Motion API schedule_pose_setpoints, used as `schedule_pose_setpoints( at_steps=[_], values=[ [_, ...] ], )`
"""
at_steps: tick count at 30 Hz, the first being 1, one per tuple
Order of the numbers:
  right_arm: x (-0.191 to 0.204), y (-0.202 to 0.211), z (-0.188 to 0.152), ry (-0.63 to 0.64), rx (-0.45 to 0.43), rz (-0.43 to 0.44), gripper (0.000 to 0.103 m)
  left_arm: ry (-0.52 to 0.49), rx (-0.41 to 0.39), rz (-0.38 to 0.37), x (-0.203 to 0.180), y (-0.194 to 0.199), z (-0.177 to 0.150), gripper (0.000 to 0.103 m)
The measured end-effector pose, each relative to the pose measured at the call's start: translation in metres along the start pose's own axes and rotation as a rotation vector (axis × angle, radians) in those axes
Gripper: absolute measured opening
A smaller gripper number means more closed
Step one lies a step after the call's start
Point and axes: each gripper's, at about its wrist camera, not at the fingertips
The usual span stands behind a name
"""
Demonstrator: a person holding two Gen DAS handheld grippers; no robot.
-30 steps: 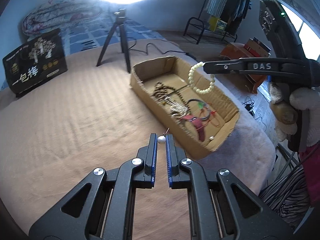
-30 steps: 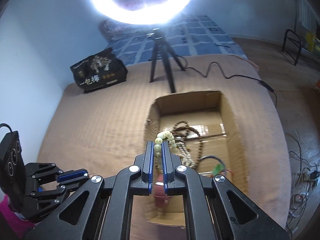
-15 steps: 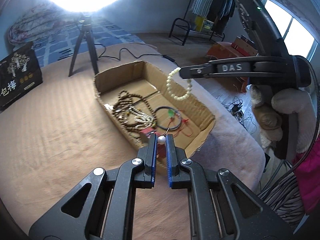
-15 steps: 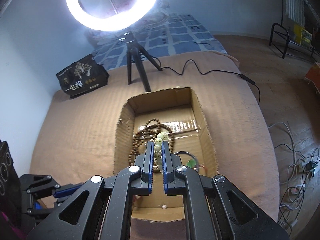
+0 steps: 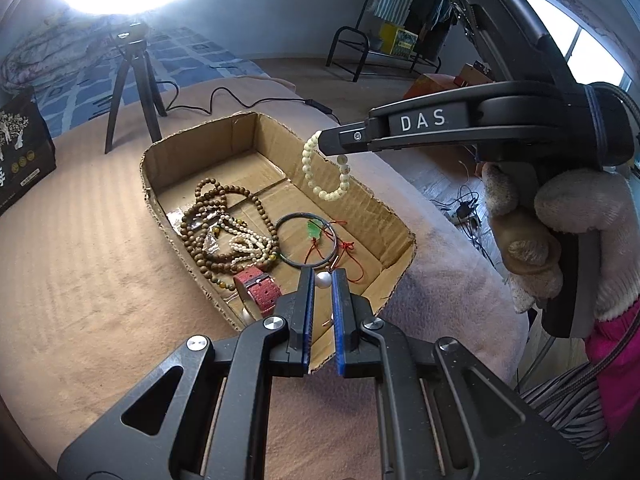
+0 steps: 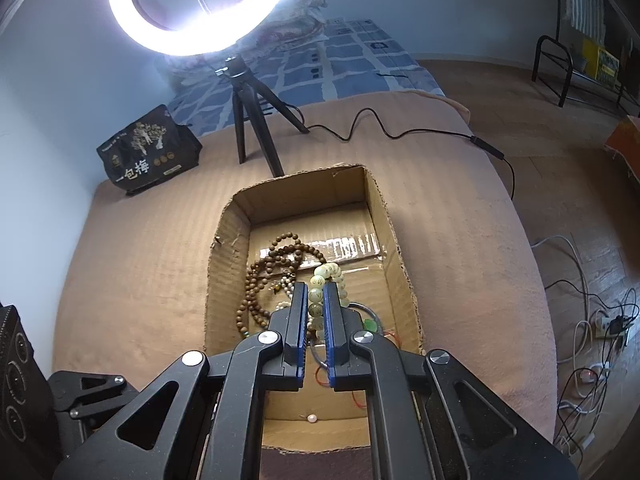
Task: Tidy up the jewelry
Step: 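Open both tools to drop the earring and bracelet into the box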
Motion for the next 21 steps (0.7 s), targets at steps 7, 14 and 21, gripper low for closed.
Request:
schedule_pose_setpoints(
  at_steps=[7,14,21],
  values=[
    [-0.002,-0.003,0.0,-0.007,0.007,-0.004,0.006,0.007,0.008,-0.011,-0.002,-0.007,0.004,0.007],
    [-0.003,-0.005,-0.001,0.004,0.011,-0.008,0.006,0.004,0.011,0.008,-0.003,-0.011,0.005,0.007],
    [-0.002,-0.004,-0.001,0.005,0.007,-0.025,0.025,0.019,0.011,0.021,0.001,-0.011,0.006,0.029]
  ],
)
Point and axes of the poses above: each gripper's, at about its wrist camera, not at the fingertips, and y roughly against the way its jaws point, x to its left, z to its top
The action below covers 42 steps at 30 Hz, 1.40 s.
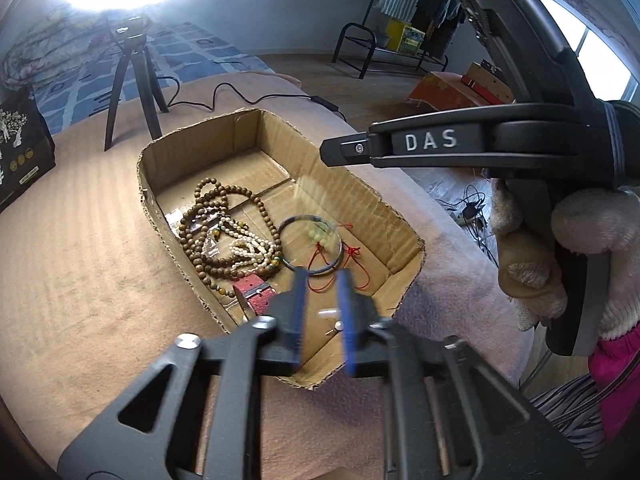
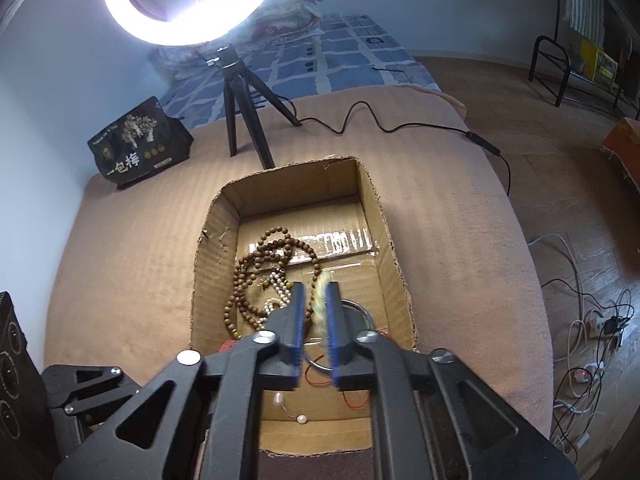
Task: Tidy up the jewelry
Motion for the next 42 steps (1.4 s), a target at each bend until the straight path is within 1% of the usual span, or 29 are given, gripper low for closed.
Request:
schedule_pose_setpoints(
  at_steps=[1,2,13,18,26,33,34,36,39,42],
  values=[
    [-0.001,0.001,0.0,-0.005,-0.003,0.0,0.029,0.009,-0.007,0.005,0.001,0.001,0.0,0.032],
    [-0.001,0.001,0.001,-0.008,-0.006,-0.001,0.032,0.013,-0.01,0.005,0.003,0.002,0.0,0.032],
    [0.0,0.004,-0.002,-0.011,-0.012,-0.008,0.033,0.005,-0.016,0.018,0.002,0.009,-0.002,0.032],
    [0.005,0.012,-0.006,0.007,-0.029,-0.018,0.033,-0.005,-0.038,0.036,0.0,0.021,-0.003,0.032],
    [0.018,0.036,-0.012,0.035,-0.079,-0.037,0.033,-0.009,-0.079,0.081,0.003,0.049,-0.006,0.032],
    [0.035,0.063,-0.025,0.072,-0.127,-0.066,0.033,-0.01,-0.116,0.125,0.009,0.079,-0.013,0.032],
    [0.037,0.067,-0.028,0.078,-0.133,-0.072,0.034,-0.006,-0.122,0.133,0.011,0.085,-0.015,0.032],
    [0.042,0.075,-0.033,0.088,-0.15,-0.085,0.039,-0.004,-0.133,0.143,0.014,0.093,-0.017,0.032],
    [0.047,0.085,-0.041,0.105,-0.172,-0.099,0.042,-0.004,-0.157,0.17,0.018,0.11,-0.021,0.032],
    [0.051,0.094,-0.051,0.113,-0.19,-0.1,0.044,0.01,-0.172,0.169,0.022,0.124,-0.026,0.032]
  ],
)
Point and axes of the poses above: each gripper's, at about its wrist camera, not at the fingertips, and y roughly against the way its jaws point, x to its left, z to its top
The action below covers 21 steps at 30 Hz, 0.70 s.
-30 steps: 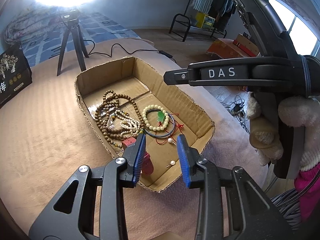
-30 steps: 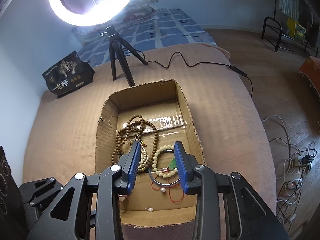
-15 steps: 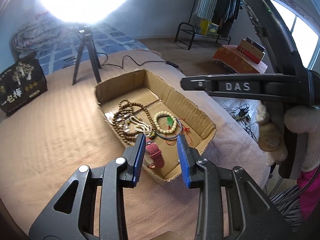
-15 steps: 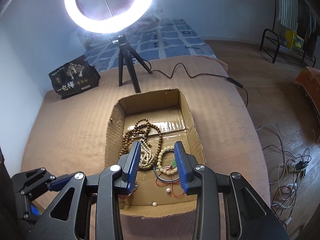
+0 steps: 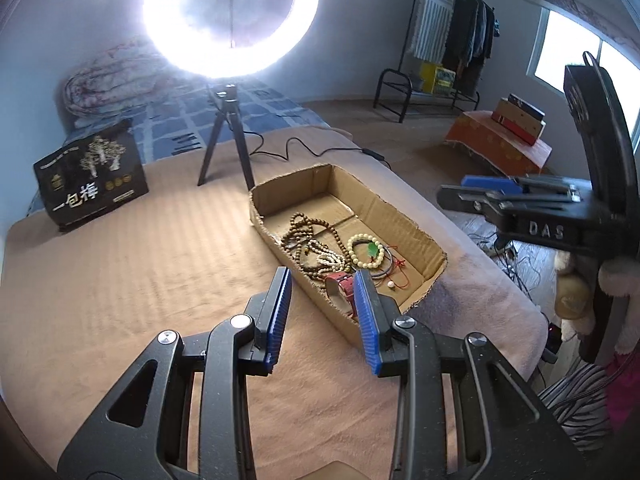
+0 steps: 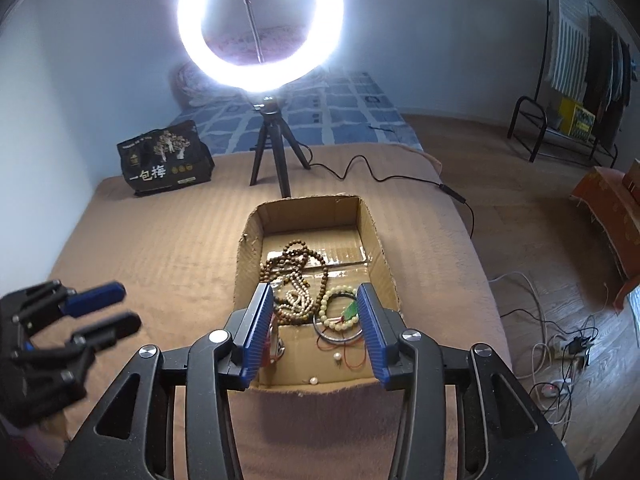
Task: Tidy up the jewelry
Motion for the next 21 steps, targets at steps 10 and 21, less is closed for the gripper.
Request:
schedule_pose_setpoints(
  at_steps=[10,21],
  values=[
    [0.011,0.027,-0.014,0.002,-0.086,-0.026,0.071,0.003,-0.054,0.05,0.008,0.036,-0.009,0.051],
    [0.016,0.04,-0.02,-0.01,-0.171,-0.064,0.081,-0.013,-0.082,0.126,0.002,0.054,-0.016,0.083]
  ],
)
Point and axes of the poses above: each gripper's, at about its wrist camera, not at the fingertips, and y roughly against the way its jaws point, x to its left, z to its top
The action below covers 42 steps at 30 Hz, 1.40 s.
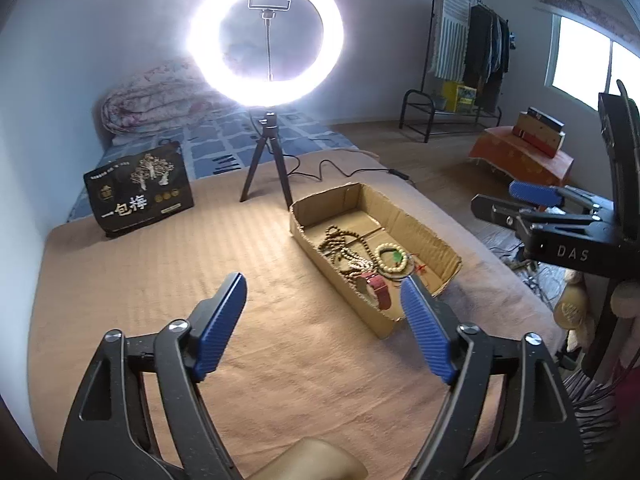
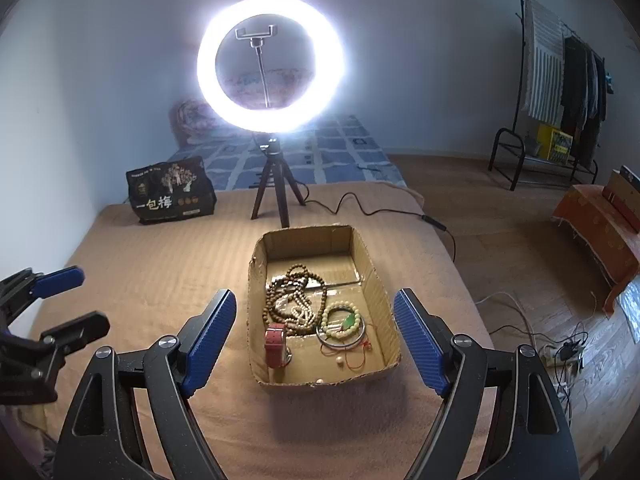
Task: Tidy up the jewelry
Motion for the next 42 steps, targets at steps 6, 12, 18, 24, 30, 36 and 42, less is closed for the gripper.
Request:
schedule_pose_setpoints(
  at_steps=[6,12,18,24,30,36,42],
  values=[
    [0.001,-0.0015,-0.0009,-0.002,-0.006,-0.004,0.081,-0.028,0.016,0.051,-0.0025,-0.0022,-0.0029,0.09],
    [0.0021,-0.001,-0.0012,0.002,-0.011,-0.011,0.081,-0.036,0.027,0.107,-0.0019,-0.0052,-0.0039,0.098],
    [0.0025,-0.0008,-0.001,-0.003,-0.016,-0.013,0.081,-0.038,0.039,0.129,-0.0013,-0.0073,-0.0045,0.098],
    [0.0034,-0.0021,-0.0006,0.003,-0.013,-0.014,0.081,-0.037,0.037,0.138,-0.0005,-0.0064,-0.0032,0.101],
    [0.0034,-0.0018,0.0001,0.003,-0.017,-0.017,0.081,-0.042,0.025,0.155,-0.0008,-0.0052,-0.0007,0.102],
    [0.003,-0.0017,0.0007,0.003,-0.021,-0.021,0.081,-0.044,0.017,0.157,-0.0016,-0.0045,-0.0003,0.102],
    [0.004,-0.0023,0.0001,0.012,-0.017,-0.02,0.081,-0.031,0.014,0.147,-0.0024,-0.0039,0.0011,0.102]
  ],
)
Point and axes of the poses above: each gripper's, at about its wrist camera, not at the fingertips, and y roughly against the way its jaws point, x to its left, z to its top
